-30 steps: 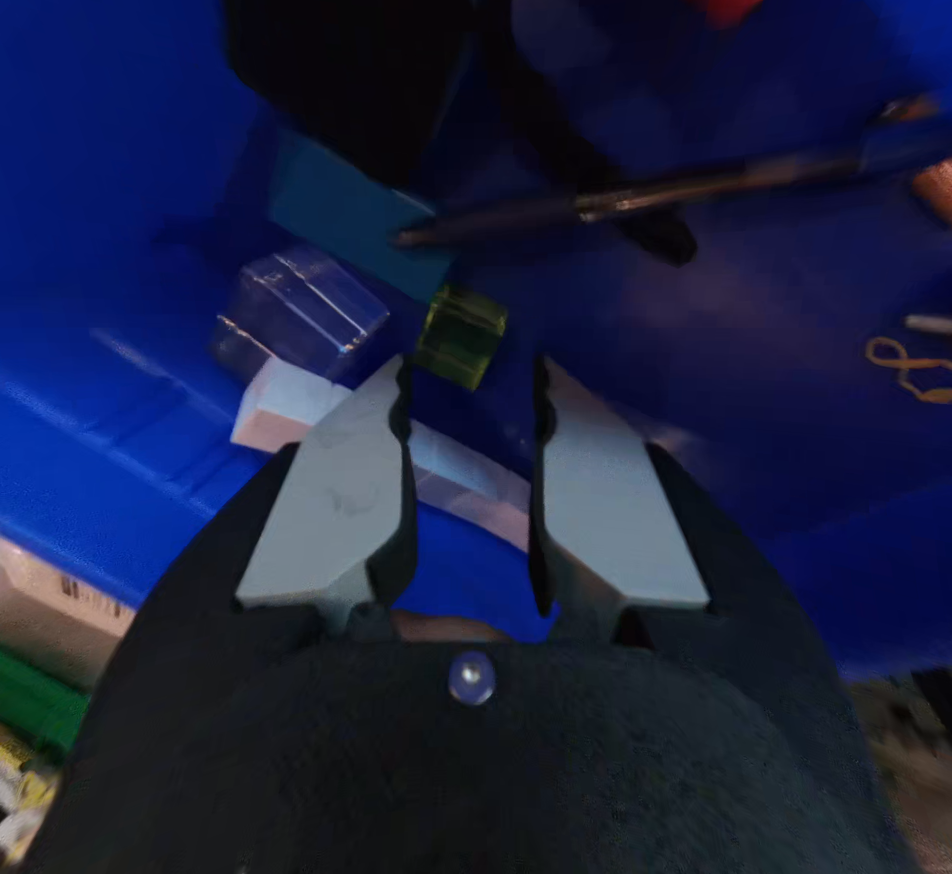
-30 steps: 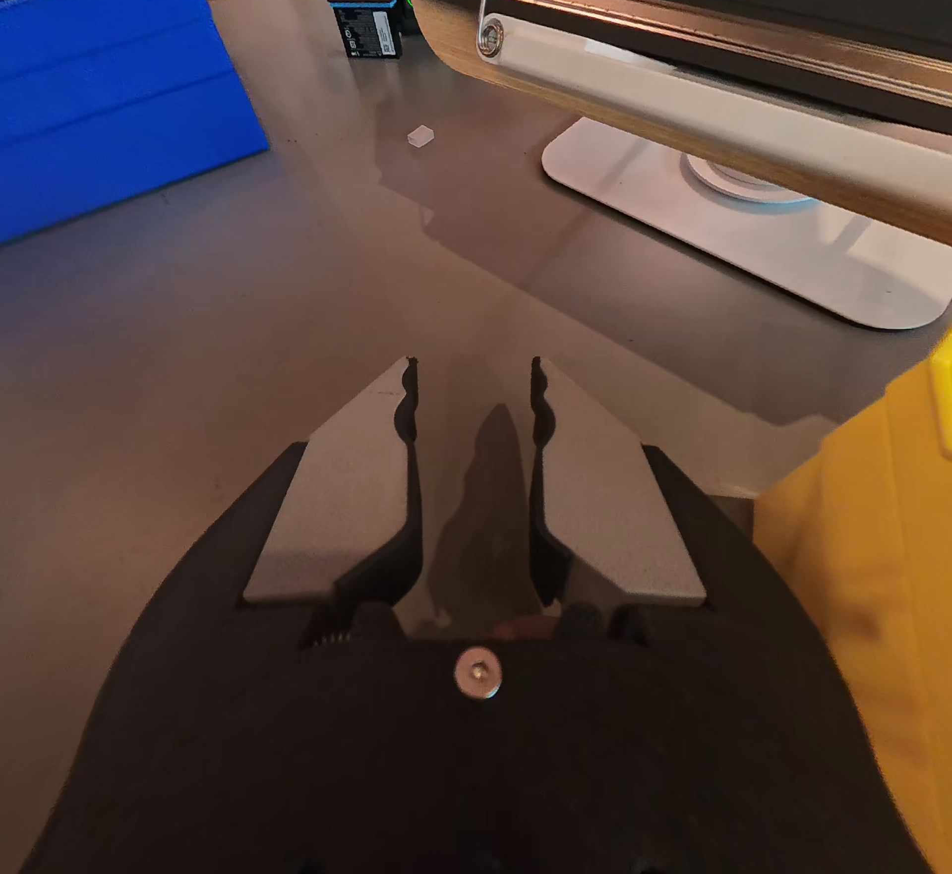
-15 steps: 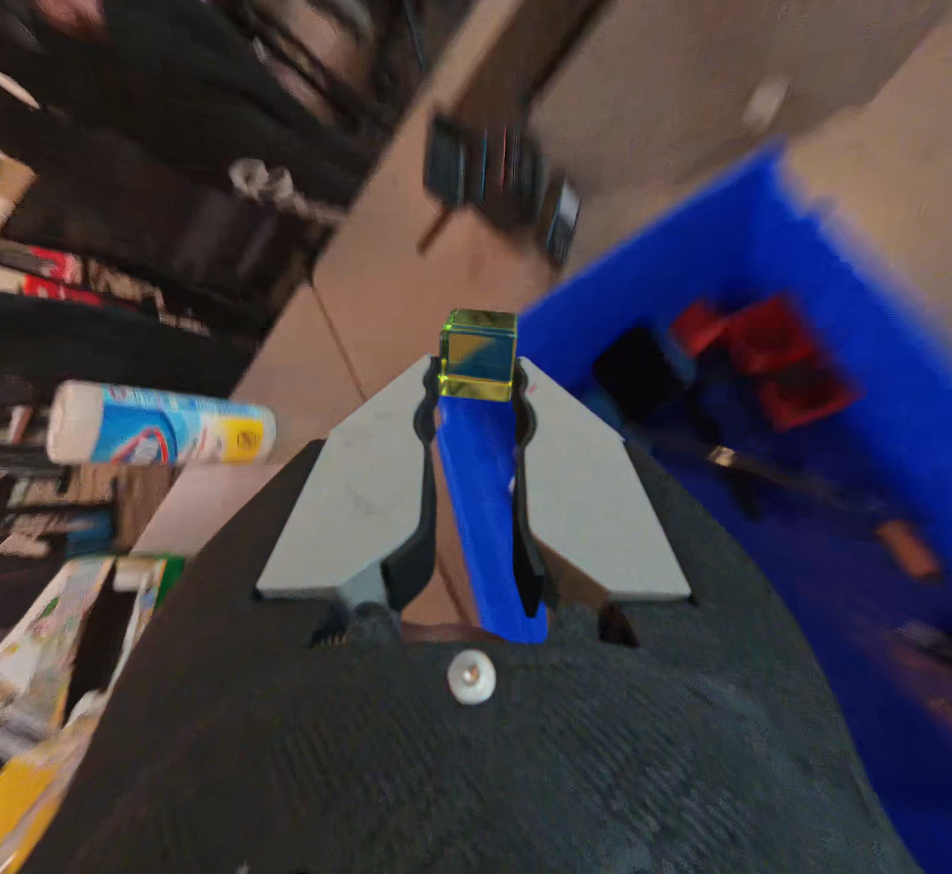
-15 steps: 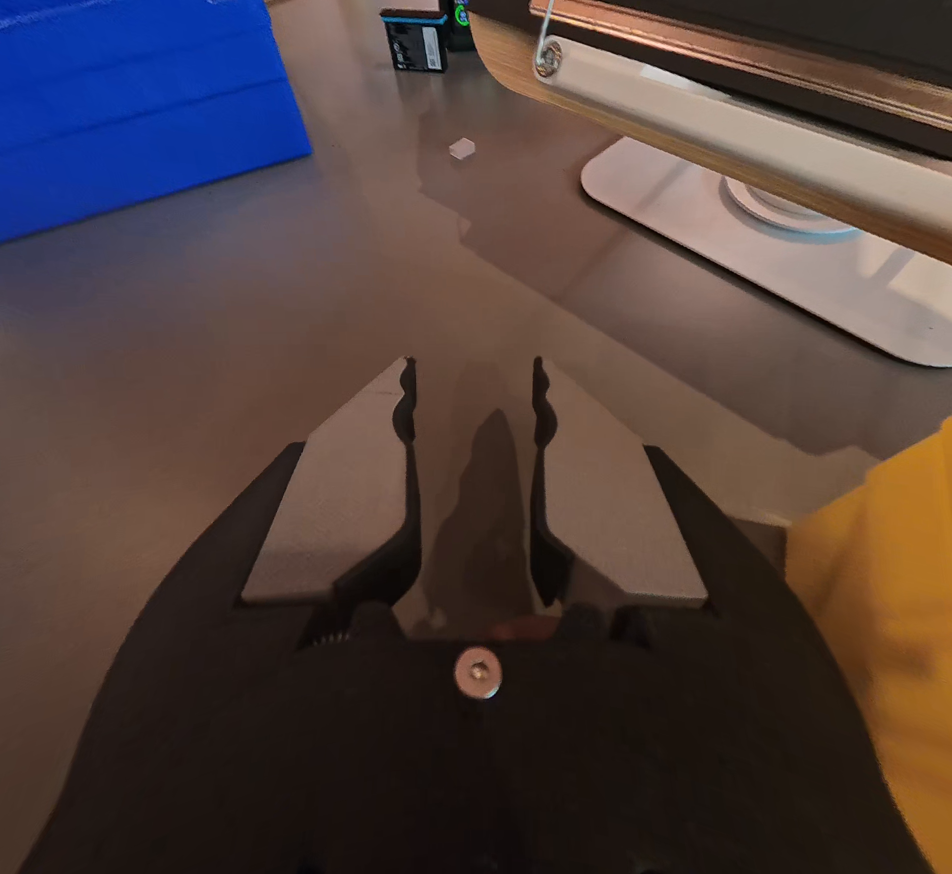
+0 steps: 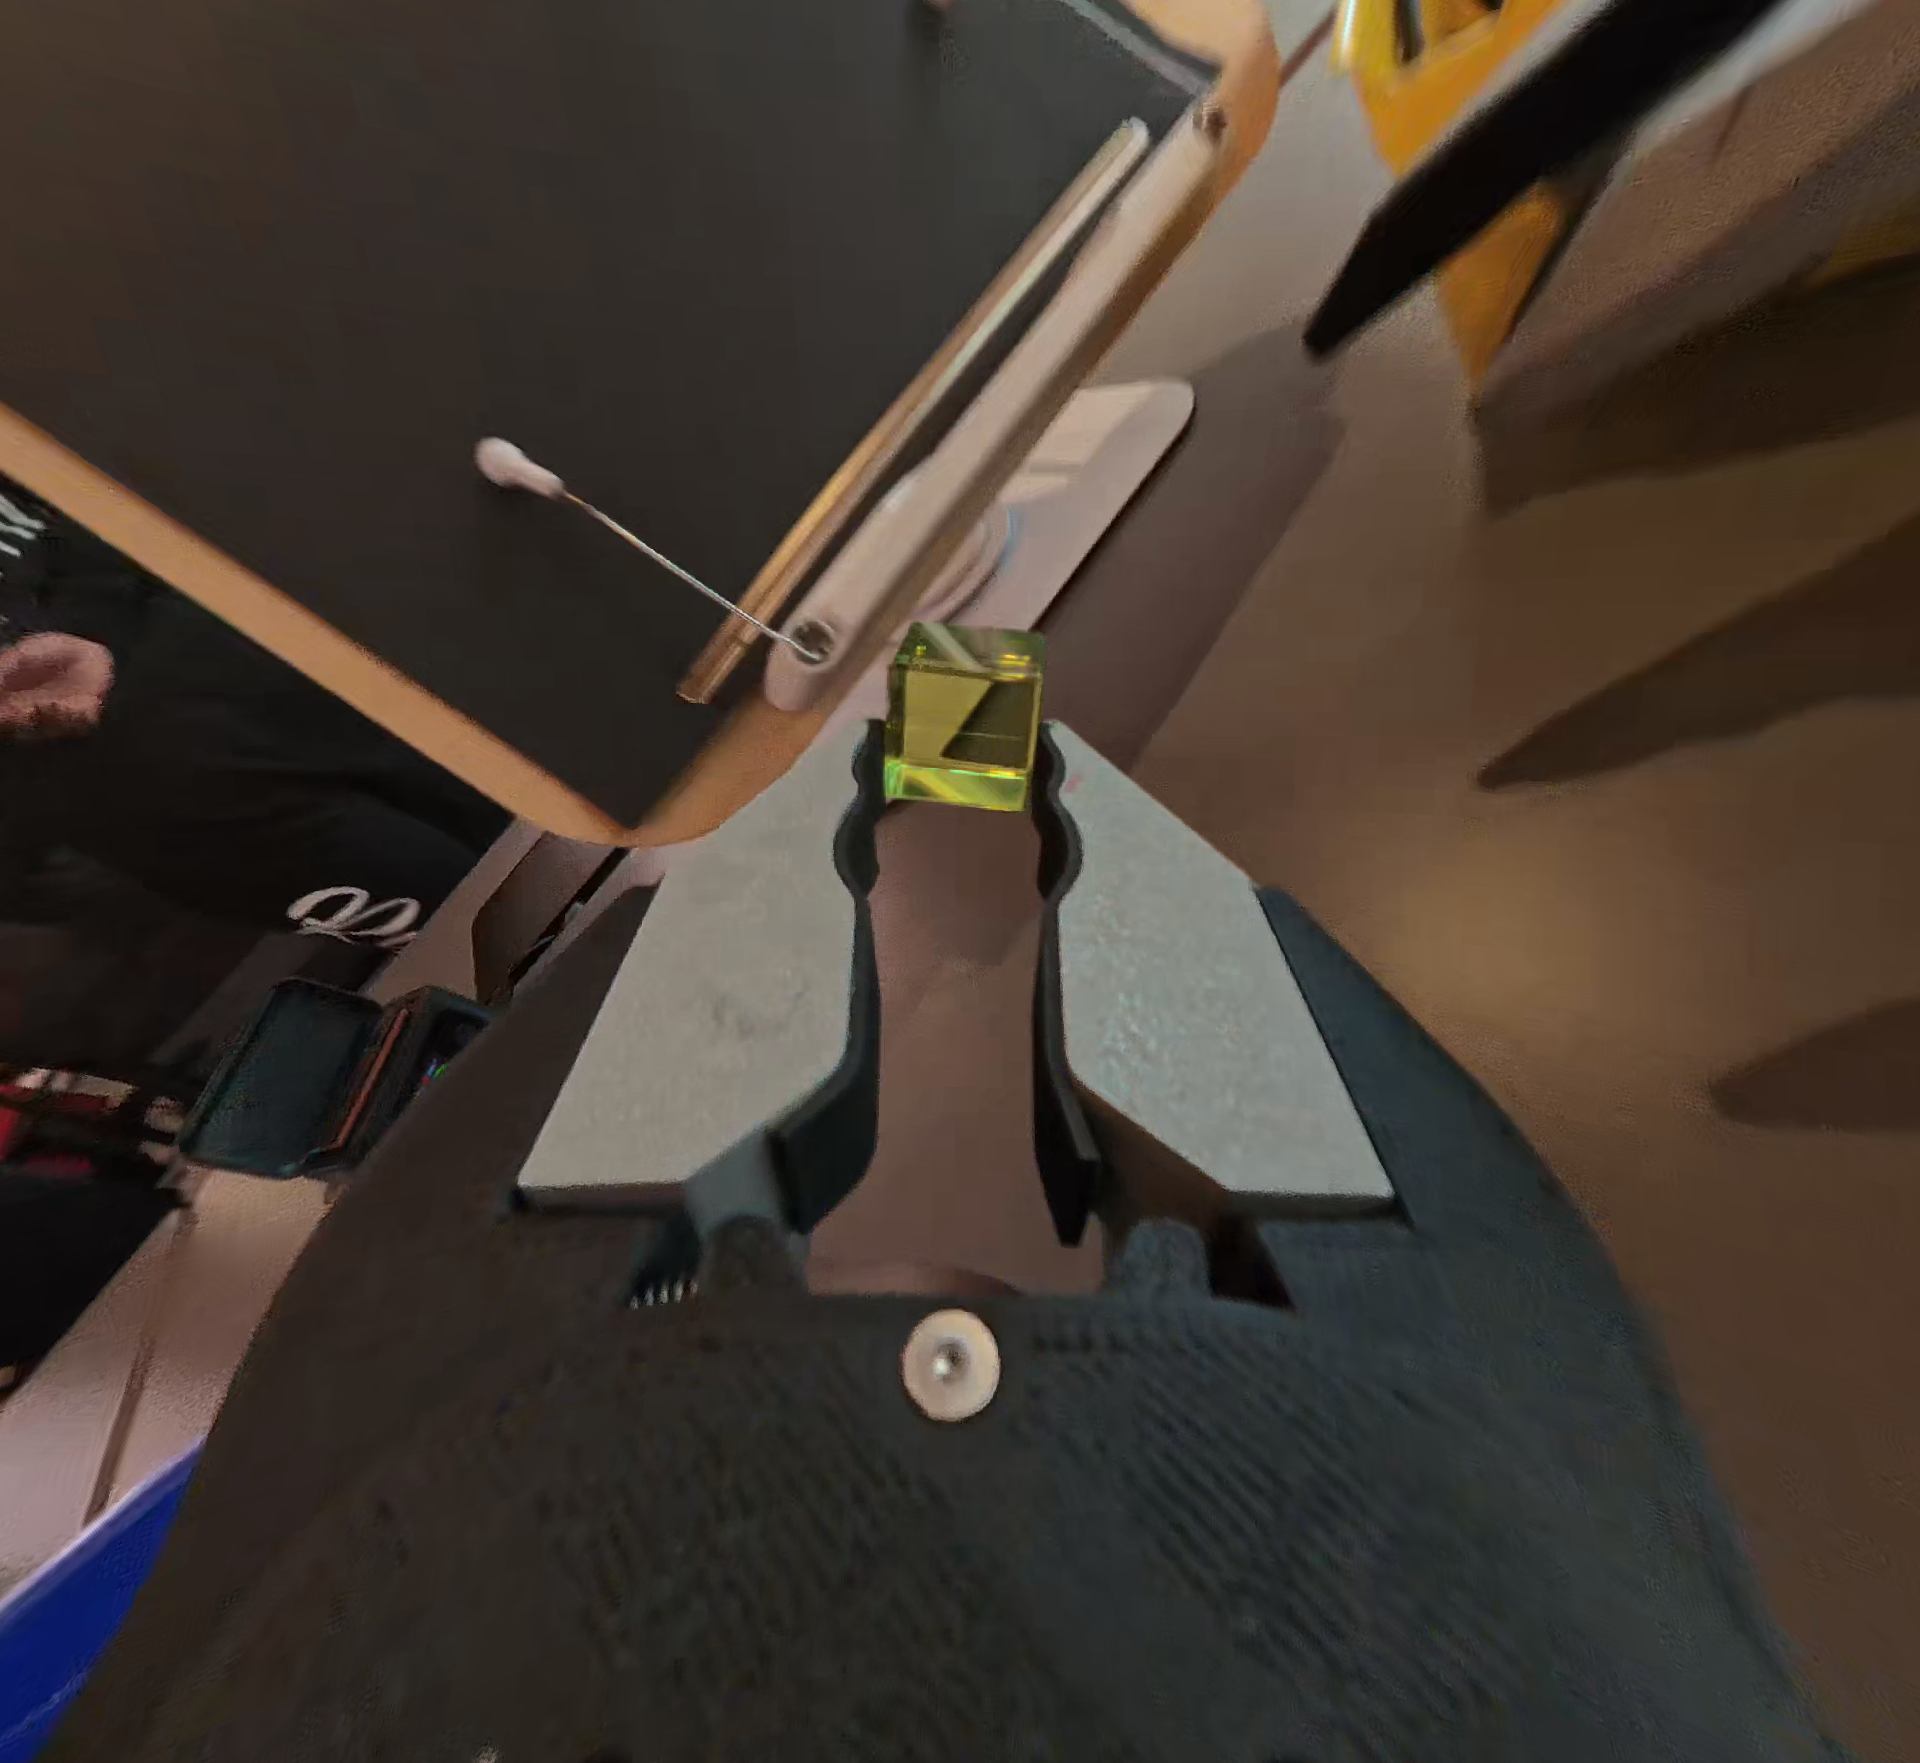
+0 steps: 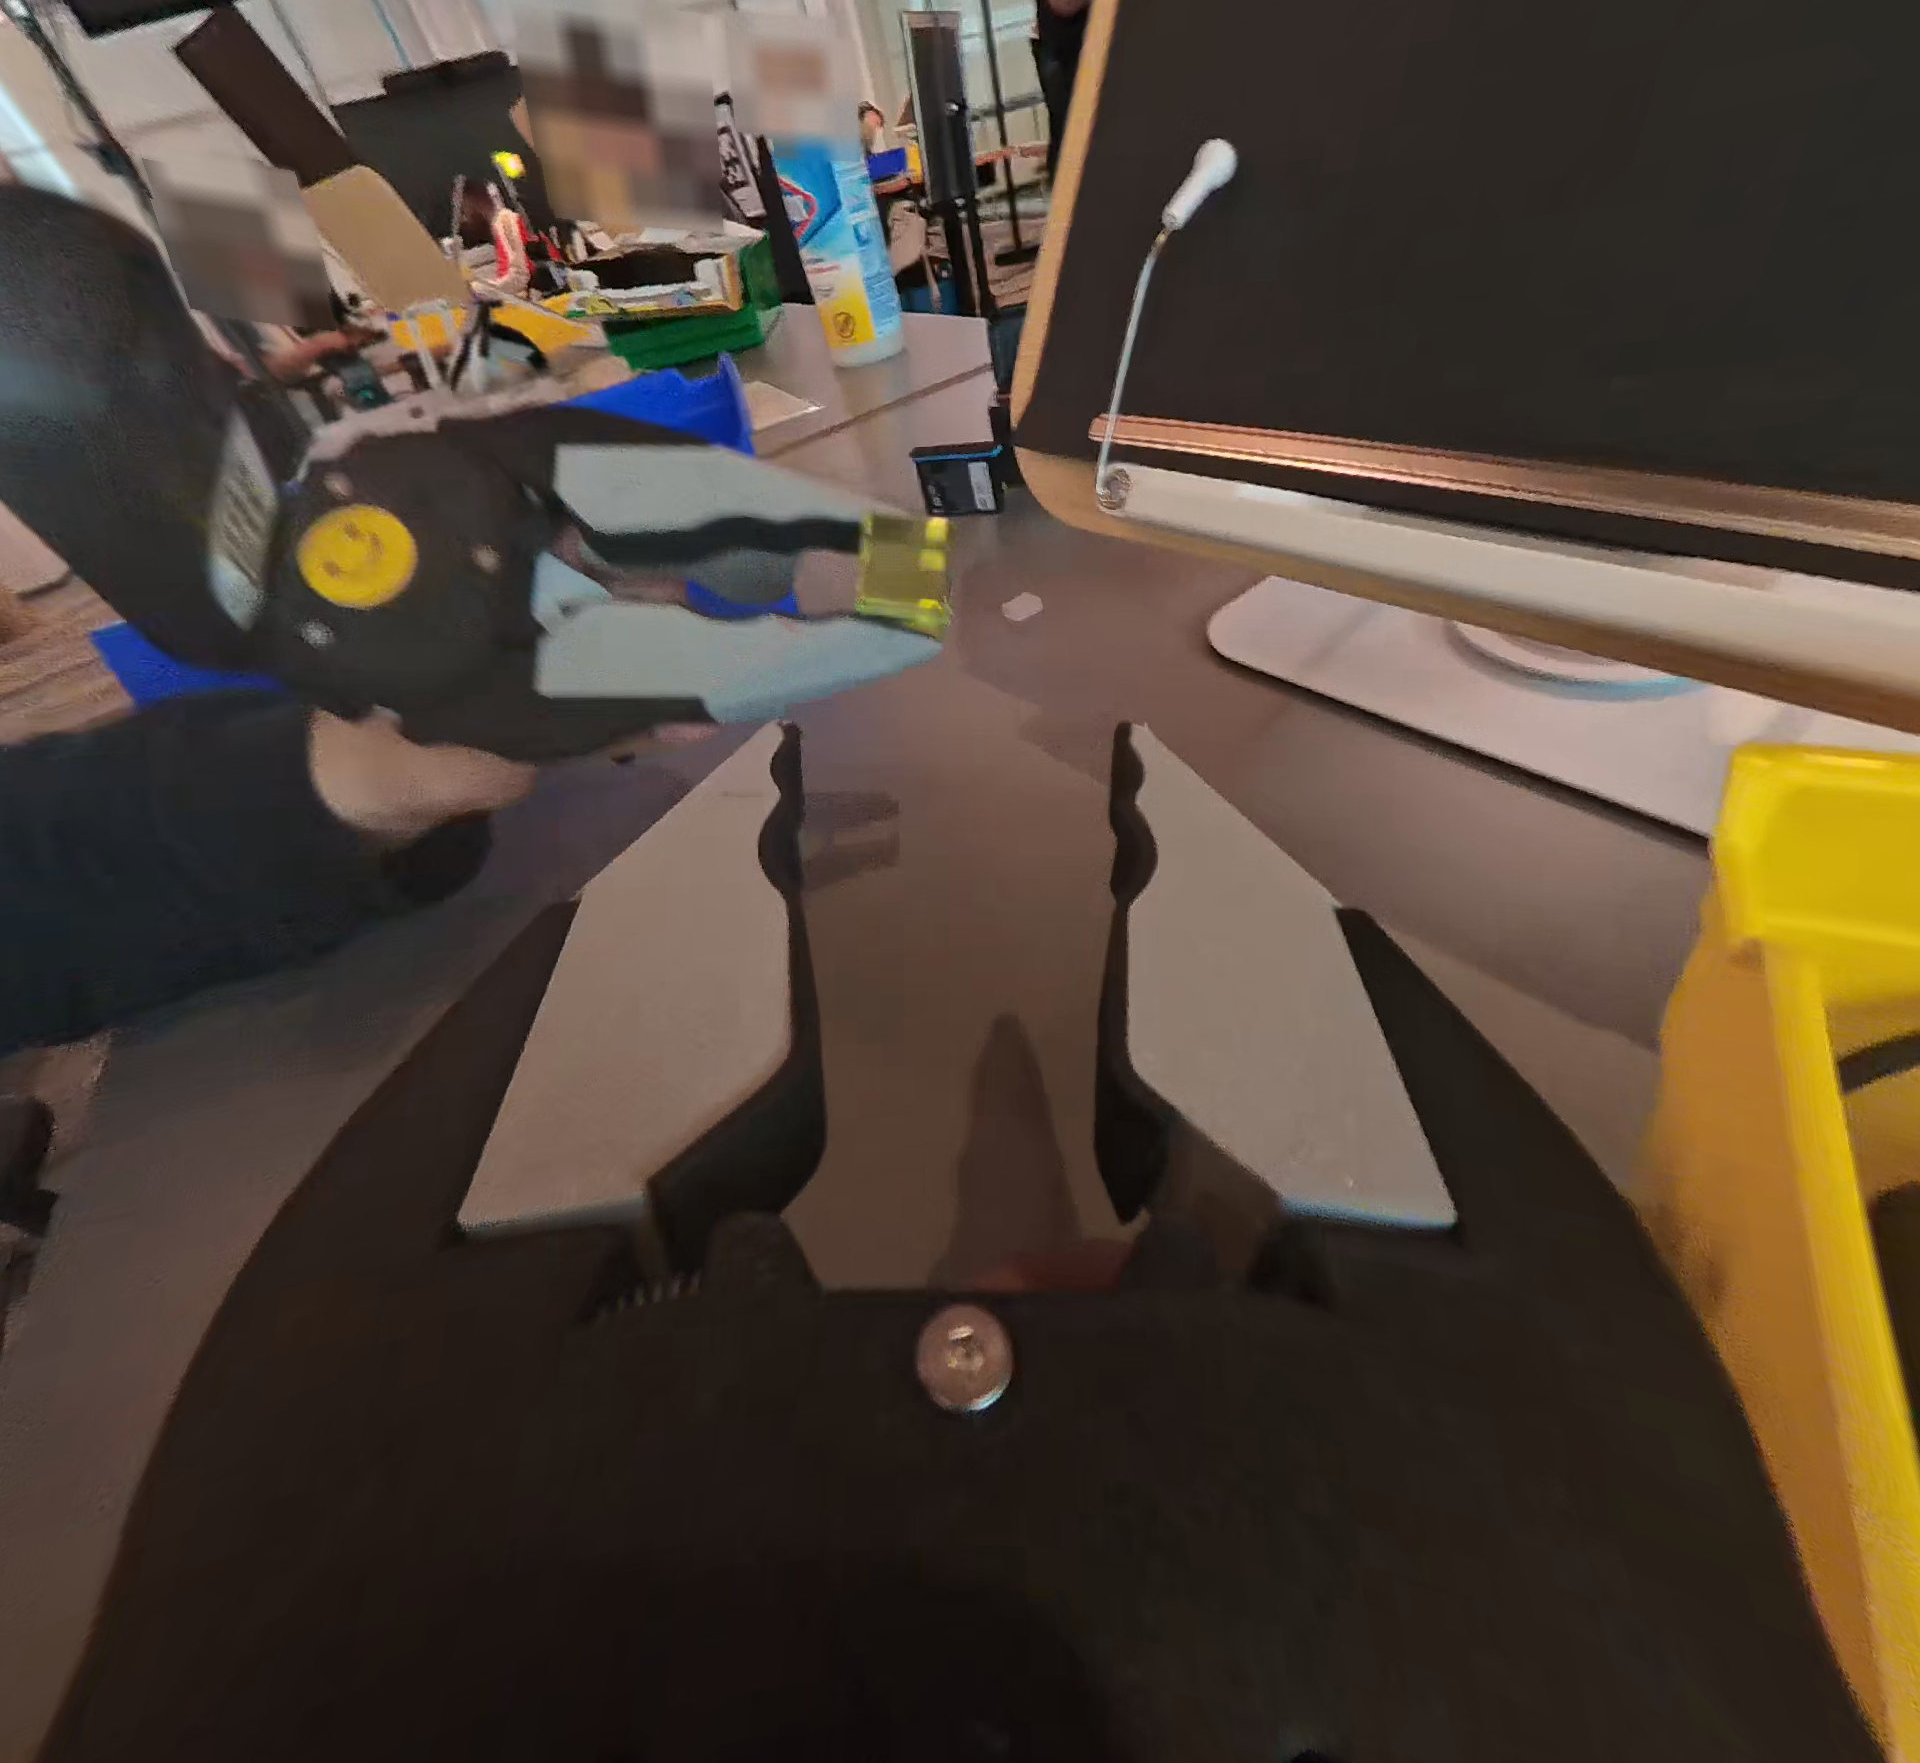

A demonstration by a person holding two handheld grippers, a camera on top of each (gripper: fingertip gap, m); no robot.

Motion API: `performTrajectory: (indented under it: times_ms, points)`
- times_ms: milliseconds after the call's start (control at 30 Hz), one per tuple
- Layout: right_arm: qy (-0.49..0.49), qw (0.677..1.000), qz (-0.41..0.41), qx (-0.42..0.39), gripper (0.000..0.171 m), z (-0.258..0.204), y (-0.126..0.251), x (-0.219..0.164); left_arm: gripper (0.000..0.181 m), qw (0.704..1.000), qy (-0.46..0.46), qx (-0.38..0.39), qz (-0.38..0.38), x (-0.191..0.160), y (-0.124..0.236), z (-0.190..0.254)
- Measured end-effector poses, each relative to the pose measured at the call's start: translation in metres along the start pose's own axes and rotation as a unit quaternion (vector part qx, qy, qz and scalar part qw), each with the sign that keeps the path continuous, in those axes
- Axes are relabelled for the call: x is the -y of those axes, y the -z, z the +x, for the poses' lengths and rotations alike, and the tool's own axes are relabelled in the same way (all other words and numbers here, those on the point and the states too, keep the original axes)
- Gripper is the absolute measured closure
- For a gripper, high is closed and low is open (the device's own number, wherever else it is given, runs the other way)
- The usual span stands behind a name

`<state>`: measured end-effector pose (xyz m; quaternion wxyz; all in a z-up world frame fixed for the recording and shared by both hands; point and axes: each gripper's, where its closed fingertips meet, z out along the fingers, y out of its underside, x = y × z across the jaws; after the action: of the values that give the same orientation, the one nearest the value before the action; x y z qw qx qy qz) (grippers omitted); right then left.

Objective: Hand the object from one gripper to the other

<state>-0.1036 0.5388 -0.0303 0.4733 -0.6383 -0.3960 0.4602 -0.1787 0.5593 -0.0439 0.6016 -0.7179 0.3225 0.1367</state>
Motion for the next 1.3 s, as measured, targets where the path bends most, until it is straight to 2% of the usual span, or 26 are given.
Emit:
performTrajectory:
  times_ms: [100,167,300,400,733,900,1067,1167,1300]
  points:
    - [-0.015,1.000,-0.010,0.011,0.113,-0.001,-0.004,-0.006,0.156,0.999,-0.049,0.000,0.015,-0.017,-0.016,0.018]
    - [-0.004,1.000,-0.022,0.001,0.114,0.000,-0.010,-0.010,0.156,0.993,-0.111,0.011,0.029,-0.008,-0.017,0.020]
    - [0.013,0.999,-0.043,0.000,0.115,-0.004,-0.025,-0.019,0.156,0.985,-0.163,0.017,0.060,0.001,-0.018,0.025]
    - [0.018,0.999,-0.046,-0.017,0.116,0.004,-0.032,-0.018,0.156,0.982,-0.161,0.016,0.096,0.013,-0.012,0.025]
    - [0.008,0.998,-0.047,0.027,0.119,-0.004,-0.053,-0.016,0.156,0.973,-0.179,-0.002,0.144,0.029,-0.001,0.036]
    - [0.011,0.997,-0.046,0.057,0.134,-0.015,-0.066,-0.014,0.156,0.970,-0.193,-0.006,0.145,0.029,0.000,0.038]
    - [-0.001,0.996,-0.051,0.076,0.142,-0.017,-0.071,-0.014,0.156,0.981,-0.149,-0.018,0.121,0.024,0.000,0.037]
    - [0.049,0.996,-0.050,0.060,0.142,-0.022,-0.066,-0.016,0.154,0.989,-0.090,-0.044,0.113,0.024,0.006,0.042]
    - [0.144,0.988,-0.055,-0.008,0.142,-0.017,-0.053,-0.017,0.155,0.991,-0.037,-0.091,0.093,0.021,0.013,0.053]
